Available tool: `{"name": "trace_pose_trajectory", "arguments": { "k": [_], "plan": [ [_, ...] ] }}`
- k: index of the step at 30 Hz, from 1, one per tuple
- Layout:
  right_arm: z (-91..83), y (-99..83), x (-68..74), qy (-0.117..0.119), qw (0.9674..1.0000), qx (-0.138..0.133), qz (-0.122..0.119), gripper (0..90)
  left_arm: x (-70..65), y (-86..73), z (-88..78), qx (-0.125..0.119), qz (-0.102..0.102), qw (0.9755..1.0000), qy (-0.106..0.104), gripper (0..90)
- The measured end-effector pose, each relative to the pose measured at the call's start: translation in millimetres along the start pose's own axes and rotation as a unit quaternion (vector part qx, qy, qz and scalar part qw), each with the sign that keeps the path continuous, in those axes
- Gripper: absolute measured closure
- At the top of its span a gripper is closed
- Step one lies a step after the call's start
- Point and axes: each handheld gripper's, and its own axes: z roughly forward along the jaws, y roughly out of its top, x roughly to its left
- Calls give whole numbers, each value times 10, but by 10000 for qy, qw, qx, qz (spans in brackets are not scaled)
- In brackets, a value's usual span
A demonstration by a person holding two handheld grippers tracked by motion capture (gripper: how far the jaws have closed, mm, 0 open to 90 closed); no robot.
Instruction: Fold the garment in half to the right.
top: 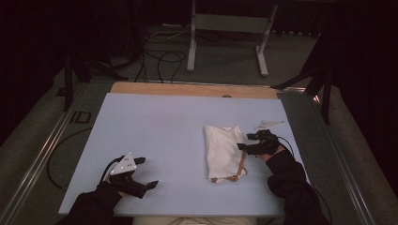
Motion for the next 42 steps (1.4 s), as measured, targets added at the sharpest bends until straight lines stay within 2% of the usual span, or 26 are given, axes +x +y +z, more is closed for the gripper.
{"name": "trace_pose_trajectory", "arguments": {
  "k": [5, 7, 8, 11, 15, 19, 20, 23, 27, 29, 34, 39, 42],
  "plan": [
    [76, 106, -85, 35, 9998, -142, 160, 163, 10, -32, -4, 22, -5, 10000, 50, 2],
    [104, 152, -117, 34, 9998, -112, 152, 180, 6, -35, 1, 29, 14, 10000, 63, 3],
    [121, 188, -143, 27, 9998, -119, 129, 195, 4, -35, 3, 23, 10, 10000, 50, 2],
    [155, 279, -213, 54, 9996, -212, 176, 328, -2, -31, 11, -4, 3, 10000, 33, 3],
    [230, 388, -303, -82, 9996, -154, 229, 449, 1, -20, 18, -41, 12, 10000, 26, 2],
    [342, 445, -401, -235, 9991, -67, 347, 508, -4, -19, 21, -69, 6, 10000, 9, 2],
    [383, 445, -432, -171, 9989, -53, 433, 512, 0, -20, 21, -75, -1, 10000, 3, 2],
    [484, 421, -488, -184, 9982, 68, 569, 538, 7, -24, 17, -82, -7, 10000, -3, 2],
    [595, 360, -528, -177, 9975, 242, 647, 560, 13, -27, 12, -92, -42, 9999, -10, 2],
    [620, 336, -533, -134, 9973, 265, 672, 610, 16, -29, 11, -90, -41, 10000, -10, 3],
    [619, 330, -503, -211, 9981, 337, 478, 859, 15, -30, 17, -96, -51, 9999, -8, 2],
    [529, 382, -471, -372, 9987, 180, 282, 881, 21, -28, 14, -106, -53, 9999, 3, 2],
    [462, 402, -473, -479, 9985, 55, 246, 883, 21, -29, 11, -120, -59, 9999, 6, 3]
  ]
}}
